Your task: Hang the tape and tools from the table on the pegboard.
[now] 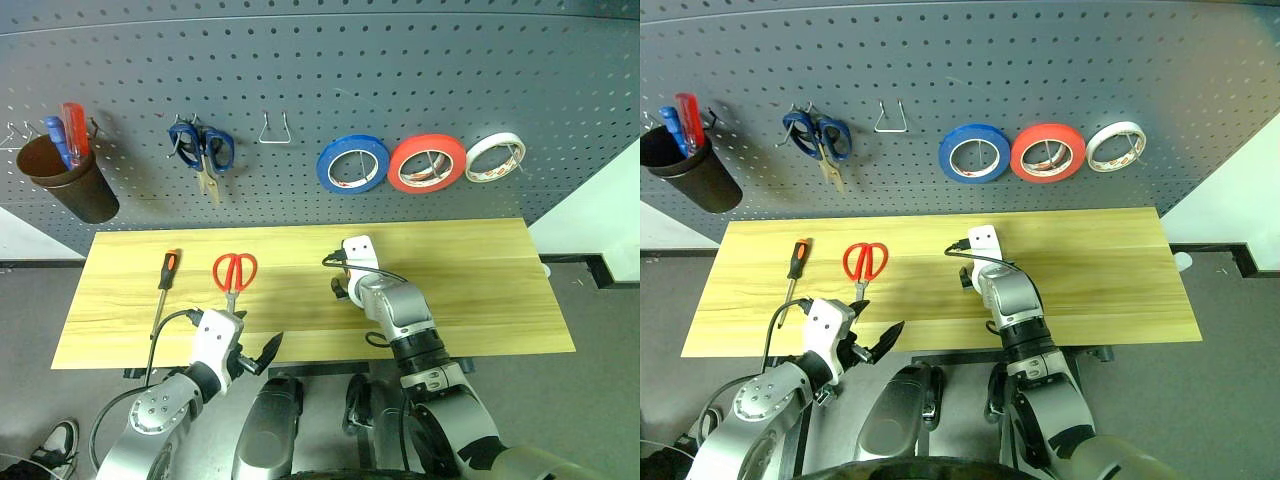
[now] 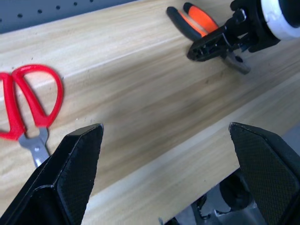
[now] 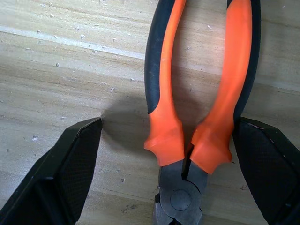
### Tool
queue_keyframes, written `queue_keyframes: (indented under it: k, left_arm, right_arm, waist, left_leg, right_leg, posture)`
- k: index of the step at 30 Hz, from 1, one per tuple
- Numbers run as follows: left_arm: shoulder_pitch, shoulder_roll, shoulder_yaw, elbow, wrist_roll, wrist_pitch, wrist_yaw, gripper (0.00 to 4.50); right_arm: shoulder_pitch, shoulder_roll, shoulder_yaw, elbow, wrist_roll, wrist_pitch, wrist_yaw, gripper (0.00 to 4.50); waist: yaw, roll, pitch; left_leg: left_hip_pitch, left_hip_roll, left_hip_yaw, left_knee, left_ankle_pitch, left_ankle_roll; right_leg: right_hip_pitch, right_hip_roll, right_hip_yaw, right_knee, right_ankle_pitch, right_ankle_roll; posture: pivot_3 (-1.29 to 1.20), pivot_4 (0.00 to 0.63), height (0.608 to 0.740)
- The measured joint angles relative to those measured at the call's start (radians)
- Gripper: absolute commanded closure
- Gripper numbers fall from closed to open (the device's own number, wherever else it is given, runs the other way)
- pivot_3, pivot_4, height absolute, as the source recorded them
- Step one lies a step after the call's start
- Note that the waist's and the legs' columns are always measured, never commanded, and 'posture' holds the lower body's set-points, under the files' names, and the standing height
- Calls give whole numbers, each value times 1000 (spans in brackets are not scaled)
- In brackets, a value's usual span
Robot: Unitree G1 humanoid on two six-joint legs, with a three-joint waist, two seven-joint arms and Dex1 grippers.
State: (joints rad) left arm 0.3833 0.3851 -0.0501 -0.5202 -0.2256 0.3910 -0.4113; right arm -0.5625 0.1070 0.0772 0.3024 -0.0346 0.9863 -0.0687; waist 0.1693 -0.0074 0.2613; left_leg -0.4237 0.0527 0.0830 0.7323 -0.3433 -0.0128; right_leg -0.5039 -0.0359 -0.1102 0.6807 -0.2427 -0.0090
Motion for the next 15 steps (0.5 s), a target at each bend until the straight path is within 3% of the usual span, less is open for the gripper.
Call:
queue_keyframes:
  k: [2,4,11,15]
  left_arm:
    - [1,-2,-6,0,0,0,2,0]
    - [2,-4,-13,-2,0,0,4,0]
    - [2,-4,-15,-6,0,0,11,0]
    - [2,-4,-15,-6,0,0,17,0]
  right_arm:
    - [0,-1,3,-2,-1,0,3,35]
    - [0,-3,6,-3,-2,-1,7,404]
    - [0,-7,15,-3,-3,-5,17,2383]
    - [0,-8,16,-3,-3,-6,18,2389]
  waist:
    - [0,0,2]
    - [0,0,2]
    - [1,0,3]
    - [2,0,3]
  left_leg:
    - [0,0,0,0,0,0]
    - [0,0,0,0,0,0]
    - [0,0,0,0,0,0]
    - [0,0,0,0,0,0]
  right_leg:
    - [0,0,0,0,0,0]
    - [0,0,0,0,0,0]
    - [0,0,0,0,0,0]
    - [0,0,0,0,0,0]
  posture:
    - [438,293,676]
    - [437,292,676]
    - [443,291,676]
    - [447,290,676]
